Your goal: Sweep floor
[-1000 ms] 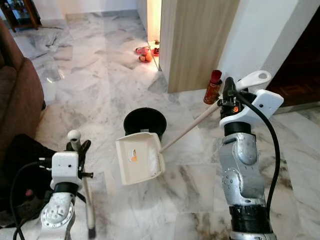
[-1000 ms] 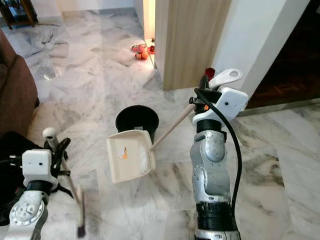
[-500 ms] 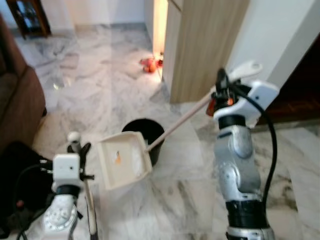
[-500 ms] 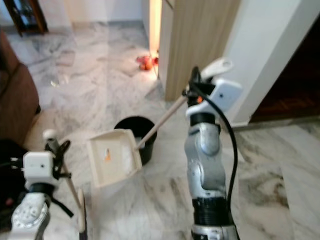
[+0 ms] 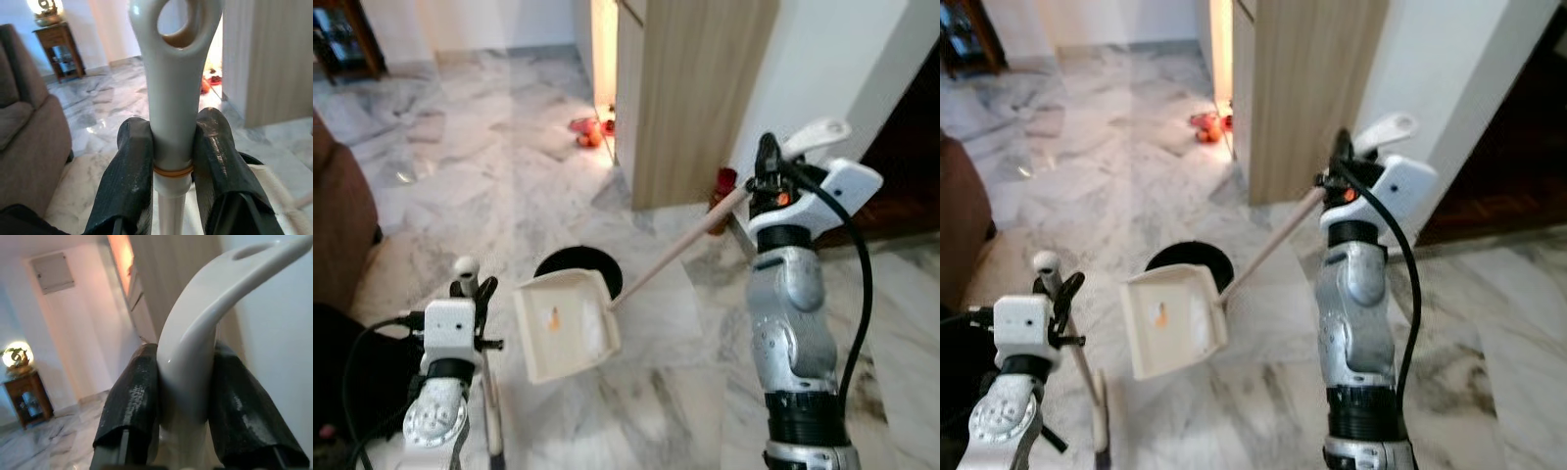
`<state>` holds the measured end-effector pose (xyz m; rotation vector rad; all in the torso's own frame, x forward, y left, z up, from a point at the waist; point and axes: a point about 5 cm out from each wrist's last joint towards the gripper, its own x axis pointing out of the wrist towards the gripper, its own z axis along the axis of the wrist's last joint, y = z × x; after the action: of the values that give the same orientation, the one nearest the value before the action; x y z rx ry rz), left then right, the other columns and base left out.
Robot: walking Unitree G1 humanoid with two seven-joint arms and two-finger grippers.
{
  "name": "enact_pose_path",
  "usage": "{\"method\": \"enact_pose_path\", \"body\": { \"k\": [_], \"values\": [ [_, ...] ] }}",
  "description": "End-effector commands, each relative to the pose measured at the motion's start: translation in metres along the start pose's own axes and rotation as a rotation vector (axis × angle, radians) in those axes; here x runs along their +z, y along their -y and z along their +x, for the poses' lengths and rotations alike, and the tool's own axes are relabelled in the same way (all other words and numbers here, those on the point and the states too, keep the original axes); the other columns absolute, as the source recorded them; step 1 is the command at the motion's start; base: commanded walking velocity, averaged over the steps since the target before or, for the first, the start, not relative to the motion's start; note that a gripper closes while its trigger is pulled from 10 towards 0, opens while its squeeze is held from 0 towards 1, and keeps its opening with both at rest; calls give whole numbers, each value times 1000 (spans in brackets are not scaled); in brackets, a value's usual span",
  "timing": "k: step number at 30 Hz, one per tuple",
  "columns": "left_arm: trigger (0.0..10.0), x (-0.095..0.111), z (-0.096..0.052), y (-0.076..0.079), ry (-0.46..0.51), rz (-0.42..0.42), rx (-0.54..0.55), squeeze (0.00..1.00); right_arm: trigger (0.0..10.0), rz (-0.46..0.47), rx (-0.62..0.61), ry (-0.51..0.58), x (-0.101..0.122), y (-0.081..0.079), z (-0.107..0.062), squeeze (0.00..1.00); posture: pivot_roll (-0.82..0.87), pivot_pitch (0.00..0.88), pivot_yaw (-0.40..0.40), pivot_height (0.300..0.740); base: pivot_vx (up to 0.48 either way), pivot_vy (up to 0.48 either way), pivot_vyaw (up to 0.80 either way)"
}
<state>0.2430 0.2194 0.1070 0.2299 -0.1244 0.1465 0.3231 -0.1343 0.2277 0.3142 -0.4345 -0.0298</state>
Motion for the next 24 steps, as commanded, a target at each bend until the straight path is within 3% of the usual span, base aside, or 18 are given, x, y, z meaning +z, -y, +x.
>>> {"method": "enact_pose_path", "body": {
  "k": [1, 6, 11, 24],
  "values": [
    [10000, 9, 1, -1, 45, 1, 8, 0, 10000, 37, 18, 65, 15, -6, 3, 0, 143, 59, -35, 740, 300, 0, 0],
    [10000, 9, 1, -1, 46, 1, 13, 0, 10000, 39, 25, 63, 14, -6, 3, 0, 147, 63, -35, 740, 302, 0, 0],
    [10000, 9, 1, -2, 47, 2, 17, 0, 10000, 37, 30, 64, 14, -7, 3, 0, 148, 65, -35, 740, 307, 0, 512],
    [10000, 11, 2, -1, 51, -6, 18, 0, 10000, 45, 31, 56, 13, -7, 2, 0, 148, 67, -36, 740, 305, 0, 0]
  ]
}}
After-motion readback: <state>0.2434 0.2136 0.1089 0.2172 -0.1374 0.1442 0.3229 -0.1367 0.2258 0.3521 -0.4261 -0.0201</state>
